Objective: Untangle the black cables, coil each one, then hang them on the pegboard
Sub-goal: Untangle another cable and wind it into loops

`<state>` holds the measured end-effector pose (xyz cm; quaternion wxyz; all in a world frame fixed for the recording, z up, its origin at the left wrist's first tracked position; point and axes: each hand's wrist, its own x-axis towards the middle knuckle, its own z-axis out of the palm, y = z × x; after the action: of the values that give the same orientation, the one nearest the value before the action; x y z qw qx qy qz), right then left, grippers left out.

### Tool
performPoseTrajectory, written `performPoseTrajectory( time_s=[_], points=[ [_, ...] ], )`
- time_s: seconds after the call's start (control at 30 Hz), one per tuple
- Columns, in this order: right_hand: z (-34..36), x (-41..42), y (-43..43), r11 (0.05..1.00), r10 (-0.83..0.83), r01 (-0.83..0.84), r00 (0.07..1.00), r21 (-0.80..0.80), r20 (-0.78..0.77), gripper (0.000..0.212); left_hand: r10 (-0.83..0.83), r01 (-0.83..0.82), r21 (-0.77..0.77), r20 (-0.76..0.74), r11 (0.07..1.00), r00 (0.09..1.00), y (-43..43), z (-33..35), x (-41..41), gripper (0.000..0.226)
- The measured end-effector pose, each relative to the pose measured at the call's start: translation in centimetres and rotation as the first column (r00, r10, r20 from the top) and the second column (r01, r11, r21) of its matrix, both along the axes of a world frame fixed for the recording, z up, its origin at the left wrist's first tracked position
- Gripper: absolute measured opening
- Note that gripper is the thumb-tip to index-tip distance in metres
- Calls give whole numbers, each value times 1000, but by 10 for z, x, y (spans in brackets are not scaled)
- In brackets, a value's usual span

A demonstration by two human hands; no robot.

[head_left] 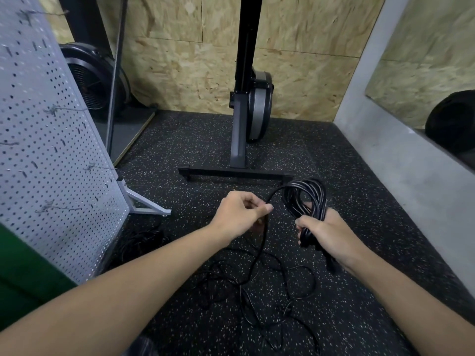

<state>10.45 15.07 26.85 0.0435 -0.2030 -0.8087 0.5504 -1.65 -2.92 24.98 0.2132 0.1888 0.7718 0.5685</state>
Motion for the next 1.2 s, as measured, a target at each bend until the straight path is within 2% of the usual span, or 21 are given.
performPoseTrajectory(
  time_s=[0.1,0.23,0.4,0.5,0.57,0.67,0.73,0.83,0.9,0.97,1.07,1.13,1.2],
  points=[
    [-6,-2,-7,999,-22,22,1000,26,-10,13,-15,-20,151,225,988,974,11,6,11,21],
    [-10,-5,-13,1000,-8,8,1000,0,-29,14,-6,-61,212,300,975,954,13,17,17,15],
    [-9,-2,-18,995,42,-48,997,-92,-66,22,36,-73,144,244,987,969,13,17,18,12],
    [-10,0,-24,977,-1,-19,996,-212,-89,22,48,-88,146,259,985,965,13,22,20,11],
    [-11,-1,-29,952,-49,26,996,-306,-68,23,40,-58,94,185,994,982,12,24,19,11],
    [-13,-4,-32,908,-104,100,994,-407,11,20,-3,4,-22,58,1000,998,10,25,16,17],
    [-13,-6,-32,893,-133,144,990,-427,56,27,-29,29,-38,20,999,999,9,20,14,24],
    [-6,-6,-32,878,-136,134,990,-459,28,16,-100,100,-7,11,995,995,3,14,13,29],
    [-1,-5,-32,874,-126,103,992,-475,-17,15,-200,200,8,62,980,978,-4,12,9,27],
    [2,-5,-30,867,-128,79,989,-492,-68,12,-348,355,-44,116,934,930,-12,8,3,19],
    [7,-5,-24,863,-118,38,985,-504,-127,9,-592,575,-357,73,736,803,-19,-8,0,26],
    [12,-5,-22,848,-107,0,979,-530,-171,11,-667,610,-471,62,637,743,-19,-22,3,22],
    [14,-4,-20,848,-93,-21,978,-529,-188,14,-684,615,-493,55,615,728,-17,-30,7,16]
  ],
)
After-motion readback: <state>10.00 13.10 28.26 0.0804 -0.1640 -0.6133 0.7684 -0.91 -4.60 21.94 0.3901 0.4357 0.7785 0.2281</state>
